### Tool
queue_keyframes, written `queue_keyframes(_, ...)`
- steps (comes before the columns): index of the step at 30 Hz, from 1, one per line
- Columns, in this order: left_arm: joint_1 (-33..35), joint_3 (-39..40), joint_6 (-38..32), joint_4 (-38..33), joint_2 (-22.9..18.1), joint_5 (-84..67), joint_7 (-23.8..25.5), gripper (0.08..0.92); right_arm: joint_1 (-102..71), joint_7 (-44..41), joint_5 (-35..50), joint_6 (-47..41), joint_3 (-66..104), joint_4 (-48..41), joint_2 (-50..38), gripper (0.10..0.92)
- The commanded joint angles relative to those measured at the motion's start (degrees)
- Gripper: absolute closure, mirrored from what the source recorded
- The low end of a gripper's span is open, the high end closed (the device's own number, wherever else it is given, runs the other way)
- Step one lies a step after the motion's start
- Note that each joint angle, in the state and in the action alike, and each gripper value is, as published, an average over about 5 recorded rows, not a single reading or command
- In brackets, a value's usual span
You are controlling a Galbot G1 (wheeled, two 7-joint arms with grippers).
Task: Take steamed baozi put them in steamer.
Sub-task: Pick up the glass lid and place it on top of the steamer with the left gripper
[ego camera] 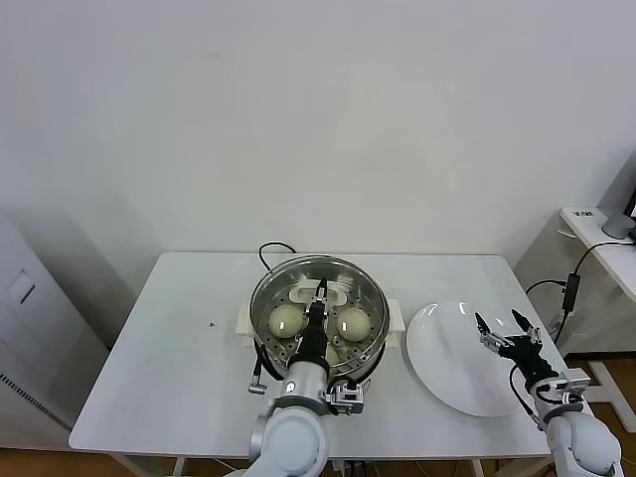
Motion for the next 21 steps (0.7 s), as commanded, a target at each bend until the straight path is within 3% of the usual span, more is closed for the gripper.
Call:
queue_keyframes(1, 0.0, 0.3, -0.1, 1.0, -0.4, 0.2, -0.1, 0.892, -0.1, -0.1, 0.0, 0.0, 0.3, 0.0, 0.0, 0.203)
queue_keyframes(21, 0.2, 0.0, 0.8, 2.1, -0.3, -2.5, -1.6, 0.892, -0.2, -0.4, -0.3, 0.3, 0.7, -0.3, 0.3, 0.203)
